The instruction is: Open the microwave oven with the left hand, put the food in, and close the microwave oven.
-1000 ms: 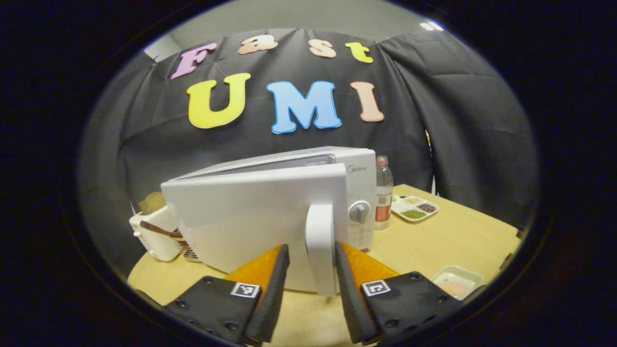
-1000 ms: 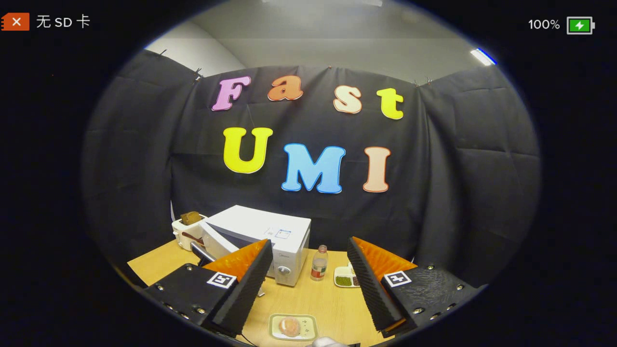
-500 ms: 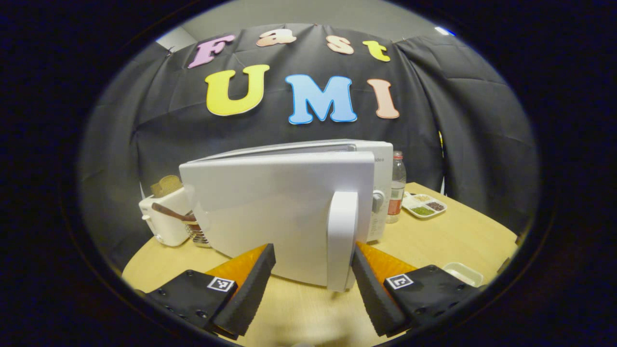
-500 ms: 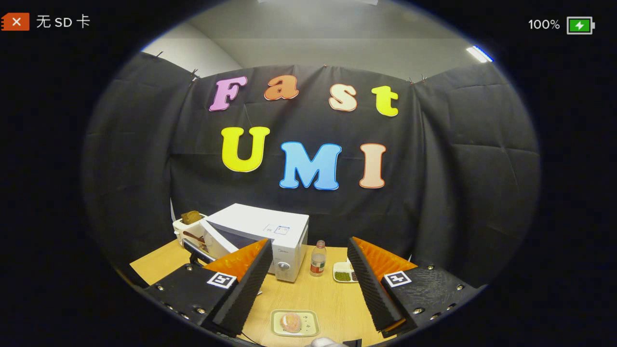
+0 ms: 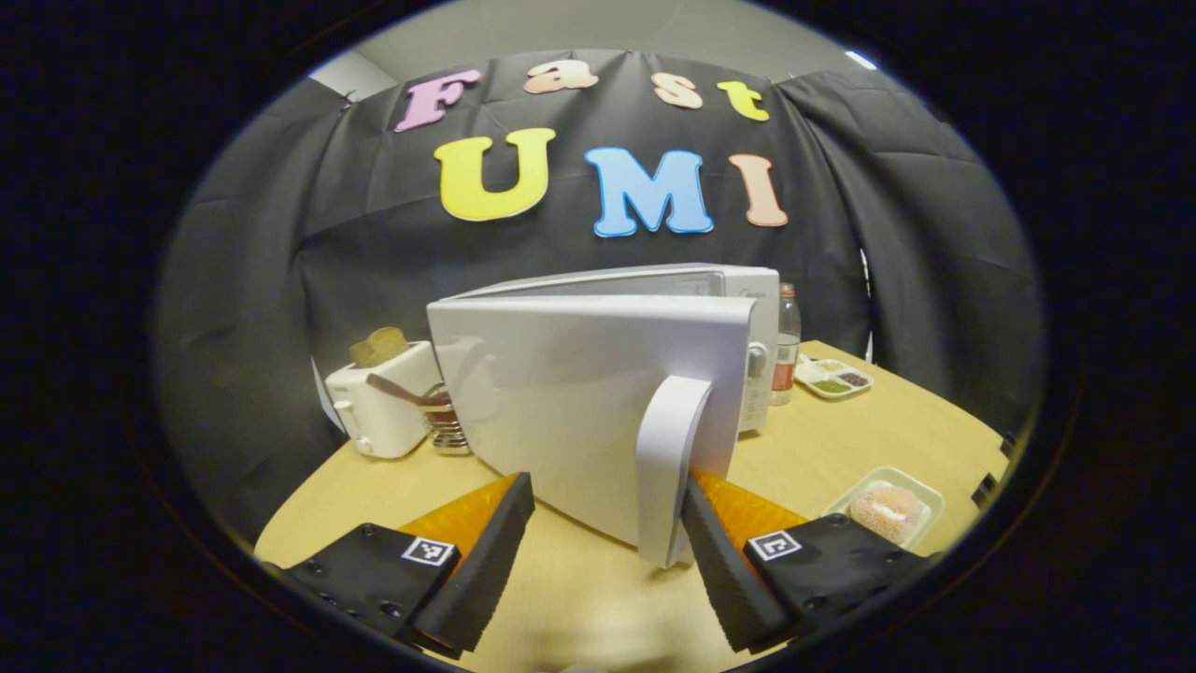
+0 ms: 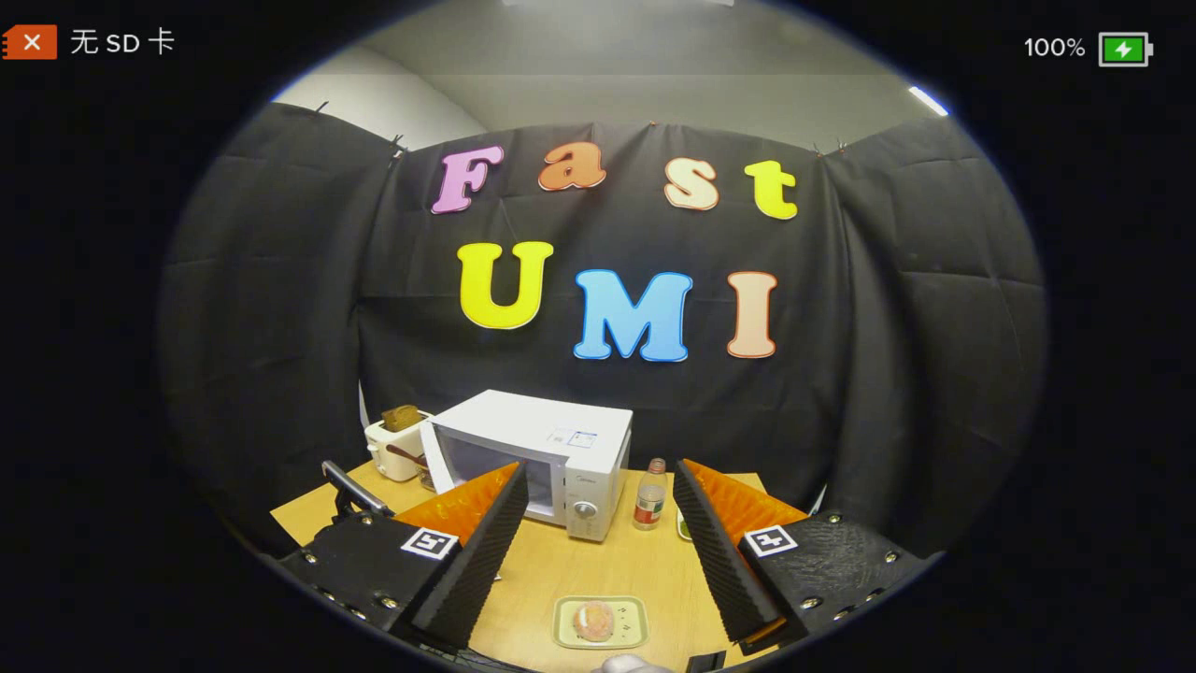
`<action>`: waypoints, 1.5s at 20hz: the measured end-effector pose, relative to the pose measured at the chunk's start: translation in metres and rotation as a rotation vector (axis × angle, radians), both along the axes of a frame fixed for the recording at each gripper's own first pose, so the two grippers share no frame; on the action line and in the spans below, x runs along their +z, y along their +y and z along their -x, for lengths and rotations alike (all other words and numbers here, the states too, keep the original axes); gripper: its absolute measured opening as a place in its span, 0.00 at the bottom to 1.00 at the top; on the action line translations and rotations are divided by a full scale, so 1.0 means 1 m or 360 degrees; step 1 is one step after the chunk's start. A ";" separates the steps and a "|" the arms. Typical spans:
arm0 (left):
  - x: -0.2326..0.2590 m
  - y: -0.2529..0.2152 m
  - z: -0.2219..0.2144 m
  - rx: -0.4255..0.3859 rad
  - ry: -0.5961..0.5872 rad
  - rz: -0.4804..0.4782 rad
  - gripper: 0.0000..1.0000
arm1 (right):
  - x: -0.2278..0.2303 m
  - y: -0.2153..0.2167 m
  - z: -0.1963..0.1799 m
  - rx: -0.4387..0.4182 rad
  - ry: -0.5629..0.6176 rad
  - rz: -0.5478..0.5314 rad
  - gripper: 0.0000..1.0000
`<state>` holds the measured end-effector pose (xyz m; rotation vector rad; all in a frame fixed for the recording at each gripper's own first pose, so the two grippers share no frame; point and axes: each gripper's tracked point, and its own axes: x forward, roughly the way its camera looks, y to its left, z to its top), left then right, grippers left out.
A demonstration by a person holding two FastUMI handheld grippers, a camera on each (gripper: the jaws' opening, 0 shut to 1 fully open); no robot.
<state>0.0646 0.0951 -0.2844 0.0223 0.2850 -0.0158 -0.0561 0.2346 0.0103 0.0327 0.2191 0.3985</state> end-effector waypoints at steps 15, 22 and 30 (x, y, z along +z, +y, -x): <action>-0.001 0.168 0.103 0.0444 0.0047 0.0009 0.98 | 0.018 0.083 0.037 0.0344 -0.0082 -0.0011 0.95; -0.006 0.222 0.113 0.0564 0.0070 -0.0048 0.98 | 0.010 0.082 0.038 0.0363 -0.0039 -0.0036 0.96; 0.002 0.244 0.121 0.0674 0.0058 -0.0027 0.95 | 0.010 0.078 0.042 0.0365 -0.0026 -0.0061 0.96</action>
